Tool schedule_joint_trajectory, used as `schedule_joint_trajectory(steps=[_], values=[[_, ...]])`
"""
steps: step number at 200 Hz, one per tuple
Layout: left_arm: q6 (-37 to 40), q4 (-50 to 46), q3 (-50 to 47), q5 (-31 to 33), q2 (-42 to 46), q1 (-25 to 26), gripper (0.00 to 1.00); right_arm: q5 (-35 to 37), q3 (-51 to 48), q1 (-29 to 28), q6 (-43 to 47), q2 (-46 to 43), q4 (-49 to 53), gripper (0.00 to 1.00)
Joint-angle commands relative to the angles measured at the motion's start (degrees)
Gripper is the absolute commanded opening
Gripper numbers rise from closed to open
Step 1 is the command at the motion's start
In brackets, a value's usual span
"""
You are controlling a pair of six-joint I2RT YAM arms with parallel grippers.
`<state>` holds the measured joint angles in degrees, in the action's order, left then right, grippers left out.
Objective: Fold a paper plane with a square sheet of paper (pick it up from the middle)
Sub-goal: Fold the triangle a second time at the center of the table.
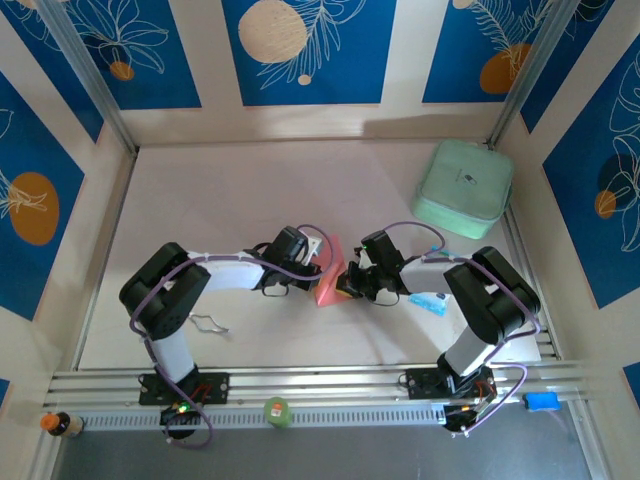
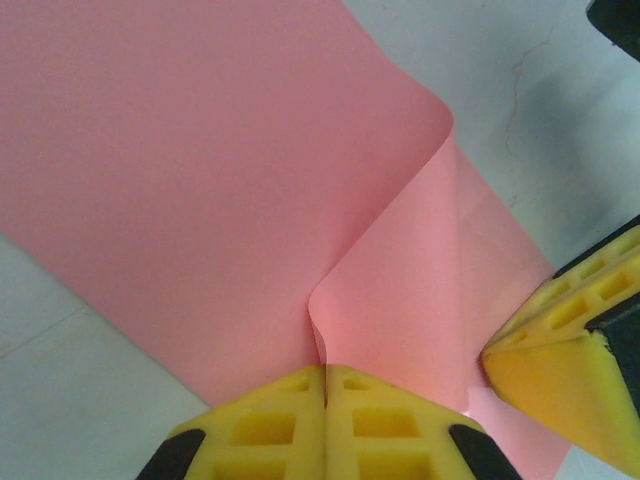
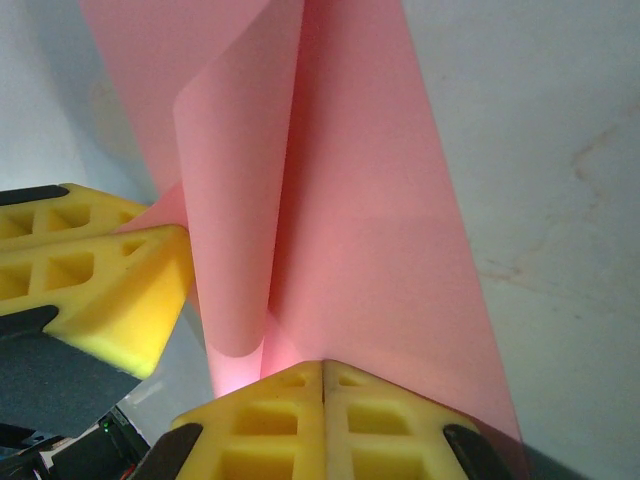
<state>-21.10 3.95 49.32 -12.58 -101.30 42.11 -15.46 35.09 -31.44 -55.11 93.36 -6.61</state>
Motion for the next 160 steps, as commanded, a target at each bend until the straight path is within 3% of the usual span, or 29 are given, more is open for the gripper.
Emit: schedule_joint_trajectory(steps=[1,160], values=[[0.7,-0.5,-0.4,0.5,0.4,-0.4,0.0,0.6,-0.2,0.3,0.0,1.1,3.9,0.0],[1.5,-0.7,0.8,-1.3,-2.1,-0.4,0.01,0.5,-0.1,0.6,0.3,0.9,4.3,0.0]])
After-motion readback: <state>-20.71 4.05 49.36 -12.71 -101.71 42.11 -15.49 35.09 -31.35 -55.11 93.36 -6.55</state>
